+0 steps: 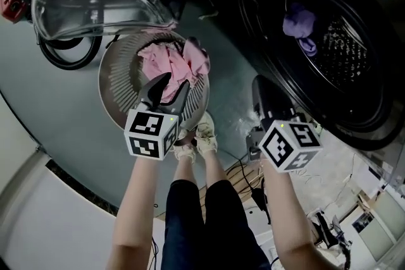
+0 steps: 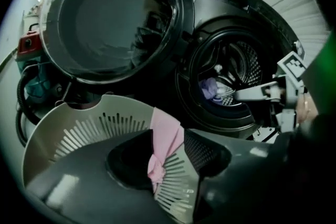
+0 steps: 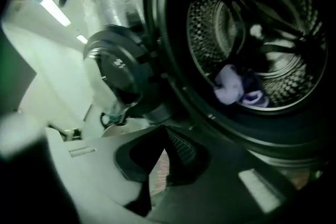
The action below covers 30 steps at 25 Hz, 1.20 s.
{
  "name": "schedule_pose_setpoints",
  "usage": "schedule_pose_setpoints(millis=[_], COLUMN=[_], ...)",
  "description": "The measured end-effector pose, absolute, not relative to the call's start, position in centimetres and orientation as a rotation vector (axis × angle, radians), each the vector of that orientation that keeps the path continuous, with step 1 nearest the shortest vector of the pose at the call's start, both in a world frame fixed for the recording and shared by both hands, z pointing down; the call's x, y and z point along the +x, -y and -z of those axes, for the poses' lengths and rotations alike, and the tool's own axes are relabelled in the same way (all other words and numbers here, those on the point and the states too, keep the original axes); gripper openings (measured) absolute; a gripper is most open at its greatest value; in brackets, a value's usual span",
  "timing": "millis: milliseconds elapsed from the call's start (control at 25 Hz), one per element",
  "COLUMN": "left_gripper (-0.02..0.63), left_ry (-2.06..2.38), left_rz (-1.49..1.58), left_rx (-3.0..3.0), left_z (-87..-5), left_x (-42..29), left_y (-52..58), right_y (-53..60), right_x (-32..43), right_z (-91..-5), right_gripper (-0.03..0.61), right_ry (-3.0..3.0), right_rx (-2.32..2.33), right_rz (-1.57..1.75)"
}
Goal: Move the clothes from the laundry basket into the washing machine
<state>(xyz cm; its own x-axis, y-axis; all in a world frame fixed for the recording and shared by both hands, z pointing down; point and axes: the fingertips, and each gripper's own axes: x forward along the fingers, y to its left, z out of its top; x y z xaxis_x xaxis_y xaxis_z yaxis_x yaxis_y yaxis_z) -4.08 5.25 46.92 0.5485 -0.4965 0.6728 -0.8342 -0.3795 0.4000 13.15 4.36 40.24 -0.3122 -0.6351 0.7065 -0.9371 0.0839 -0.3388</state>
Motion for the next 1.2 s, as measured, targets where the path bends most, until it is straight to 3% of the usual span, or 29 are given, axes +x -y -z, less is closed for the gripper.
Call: schedule_pose_setpoints(millis=[200,480,520,600,960,1000,1120,1200], left_gripper=[0.189,0.210,0.197,0.007,0.003,0.003,0.003,0.003], left_ry=[0.999,0.874,0.874,0.874,0.876,0.872,0.855,0.851], left_rz=[-0.722,-0.717,-0.725,-0.726,-0.671,-0.661,-0.620,-0.588], left_rx=[2.003,2.017,2.009,2.011,2.048,2.057,2.090,2.105], left_z=[-52.3,-56.5,-56.7,-56.6,-49.8,-48.5,-43.9,-40.6], left_x=[-2.9,-0.1,0.0,0.3,-0.8,-1.1,-1.7,-2.2], left_y=[-4.9,-2.9,-2.7,-2.5,-6.0,-6.6,-8.0,-8.6], right_y=[-9.0,-10.2,-10.2,-10.3,-9.6,-9.4,-9.6,-10.1], right_x=[8.9,9.0,9.2,9.5,7.2,6.4,3.7,1.8], right_z=[-41.5,-41.3,-41.3,-41.4,-39.0,-38.3,-36.8,-36.4], right_gripper=[0.029,0.029,0.029,0.029,0.031,0.044,0.244,0.298], right_ry=[2.083,2.100,2.099,2.093,2.211,2.257,2.358,2.388], right_rx=[1.266,1.229,1.227,1.229,1.171,1.137,0.944,0.804], right_rz=[-1.245,-1.331,-1.325,-1.313,-1.181,-1.112,-0.948,-0.827])
